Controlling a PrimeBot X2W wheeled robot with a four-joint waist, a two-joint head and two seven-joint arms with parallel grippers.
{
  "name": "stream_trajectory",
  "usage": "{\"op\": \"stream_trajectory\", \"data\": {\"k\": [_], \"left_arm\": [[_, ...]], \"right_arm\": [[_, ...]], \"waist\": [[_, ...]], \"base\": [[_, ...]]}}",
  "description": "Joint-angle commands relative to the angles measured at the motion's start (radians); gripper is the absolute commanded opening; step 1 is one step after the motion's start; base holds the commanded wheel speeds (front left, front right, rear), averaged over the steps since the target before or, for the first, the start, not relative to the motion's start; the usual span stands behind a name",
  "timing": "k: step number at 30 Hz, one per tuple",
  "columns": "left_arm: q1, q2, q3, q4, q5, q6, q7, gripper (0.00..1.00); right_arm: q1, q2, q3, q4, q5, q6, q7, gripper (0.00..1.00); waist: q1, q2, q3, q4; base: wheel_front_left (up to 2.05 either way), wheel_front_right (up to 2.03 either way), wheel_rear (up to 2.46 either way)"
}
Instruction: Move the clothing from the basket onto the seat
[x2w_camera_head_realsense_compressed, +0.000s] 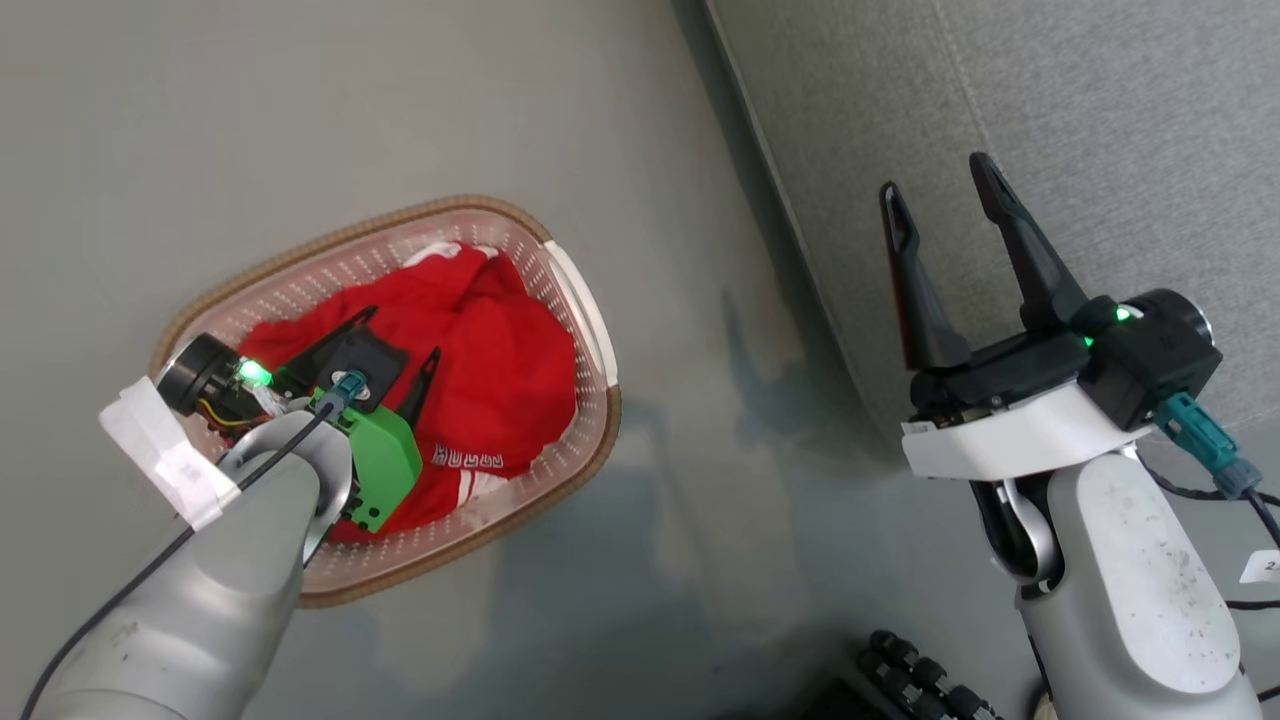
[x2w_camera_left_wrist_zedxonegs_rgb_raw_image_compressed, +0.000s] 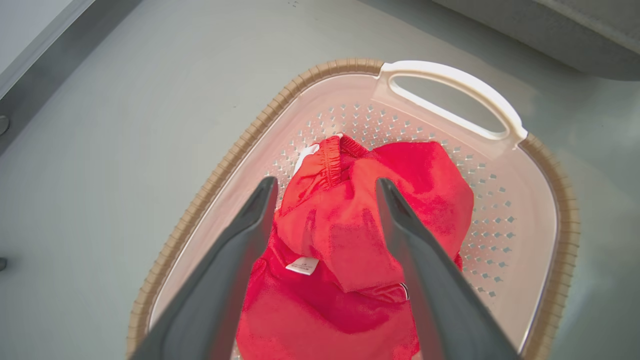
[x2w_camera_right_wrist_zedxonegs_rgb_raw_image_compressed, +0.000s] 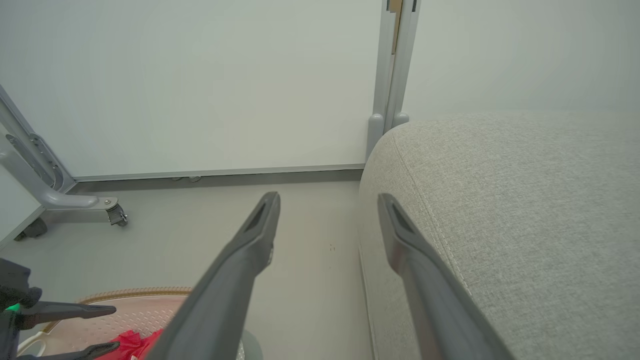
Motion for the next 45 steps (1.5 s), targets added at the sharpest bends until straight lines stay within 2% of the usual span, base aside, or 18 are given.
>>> {"op": "stream_trajectory", "data": {"k": [1,10,24,31,41,42,44,45], "left_arm": [[-0.038,0.015,-0.029,0.017,-0.019,-0.002,0.001,1.0],[-0.144,0.043,-0.234,0.108,-0.102,-0.001,0.077,1.0],[-0.308,0.08,-0.475,0.133,-0.228,-0.001,0.181,1.0],[-0.367,0.066,-0.521,0.144,-0.262,-0.001,0.234,1.0],[-0.368,0.035,-0.539,0.123,-0.321,-0.001,0.279,1.0],[-0.371,0.036,-0.54,0.122,-0.315,-0.001,0.281,0.82],[-0.377,0.034,-0.54,0.125,-0.308,-0.001,0.278,0.0],[-0.377,0.032,-0.541,0.126,-0.307,-0.001,0.278,0.0]], "right_arm": [[-0.021,-0.002,0.003,-0.01,0.005,0.0,-0.005,1.0],[-0.066,-0.002,0.006,-0.034,0.011,0.0,-0.005,1.0],[-0.094,-0.002,0.0,-0.075,0.02,0.0,-0.005,1.0],[-0.099,-0.002,-0.001,-0.102,0.013,0.0,-0.005,1.0],[-0.089,-0.002,0.002,-0.128,0.001,0.0,-0.005,1.0],[-0.092,-0.002,0.004,-0.13,0.001,0.0,-0.005,1.0],[-0.097,-0.002,0.005,-0.133,0.002,0.0,-0.005,1.0],[-0.098,-0.002,0.005,-0.134,0.002,0.0,-0.005,1.0]], "waist": [[-0.0001,0.0,0.087,-0.02],[-0.0001,0.0,0.193,-0.025],[-0.0001,0.0,0.341,-0.016],[-0.0001,0.0,0.396,-0.013],[-0.0001,0.0,0.422,-0.001],[-0.0001,0.0,0.422,0.001],[-0.0001,0.0,0.422,0.002],[-0.0001,0.0,0.421,0.003]], "base": [[0.0,0.0,0.0],[0.0,0.0,0.0],[0.0,0.0,0.0],[0.0,0.0,0.0],[0.0,0.0,0.0],[0.0,0.0,0.0],[0.0,0.0,0.0],[0.0,0.0,0.0]]}}
